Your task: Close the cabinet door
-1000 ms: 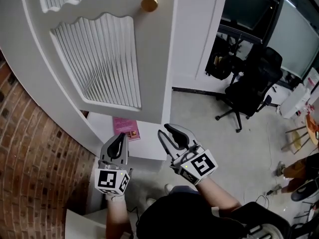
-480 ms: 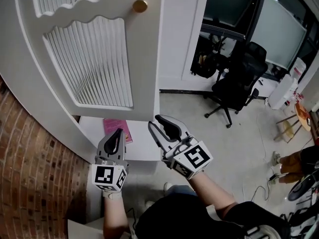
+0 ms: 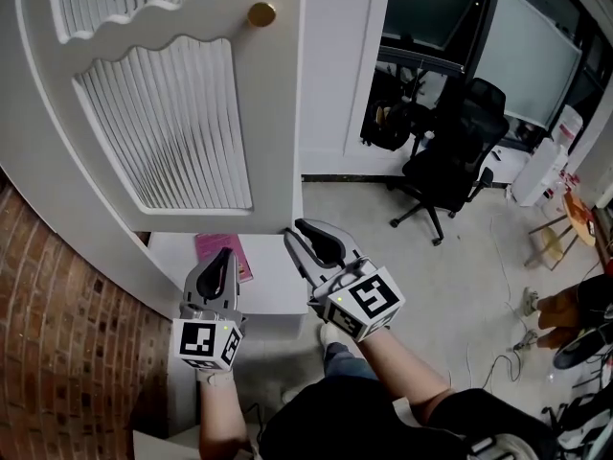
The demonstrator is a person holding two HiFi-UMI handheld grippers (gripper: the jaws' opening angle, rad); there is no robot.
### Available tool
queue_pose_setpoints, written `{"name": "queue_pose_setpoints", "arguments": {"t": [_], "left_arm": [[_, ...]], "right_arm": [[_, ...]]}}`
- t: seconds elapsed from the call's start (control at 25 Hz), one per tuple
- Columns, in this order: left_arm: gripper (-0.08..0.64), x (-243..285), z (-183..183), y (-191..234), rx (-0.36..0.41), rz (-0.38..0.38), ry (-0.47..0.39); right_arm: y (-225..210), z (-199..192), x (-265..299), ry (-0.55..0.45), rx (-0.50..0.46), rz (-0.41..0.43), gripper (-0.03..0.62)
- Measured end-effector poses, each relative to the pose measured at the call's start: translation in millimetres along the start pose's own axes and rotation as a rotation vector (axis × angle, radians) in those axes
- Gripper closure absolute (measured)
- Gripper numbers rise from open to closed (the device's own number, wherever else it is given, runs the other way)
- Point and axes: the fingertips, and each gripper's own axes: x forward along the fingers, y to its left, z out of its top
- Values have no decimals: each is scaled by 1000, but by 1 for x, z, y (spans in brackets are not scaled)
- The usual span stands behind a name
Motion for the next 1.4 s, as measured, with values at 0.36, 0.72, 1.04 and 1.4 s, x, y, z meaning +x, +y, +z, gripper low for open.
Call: {"name": "queue_pose_setpoints", "arguments": {"t": [0.36,0.72,1.04,1.4], "left_arm": [[549,21,3,11,29,32,20],[549,53,-13,27,33,59,41],[549,72,-21,53,43,133,61],[549,91,-30,78,62,223,94]], "right_arm": [[-27,-2,24,-11,26,29,508],[-57,-9,64,-13,65,90,508],[-75,-15,98,-14,79,159,511],[-93,-24,141,-12,98,246,514]]}}
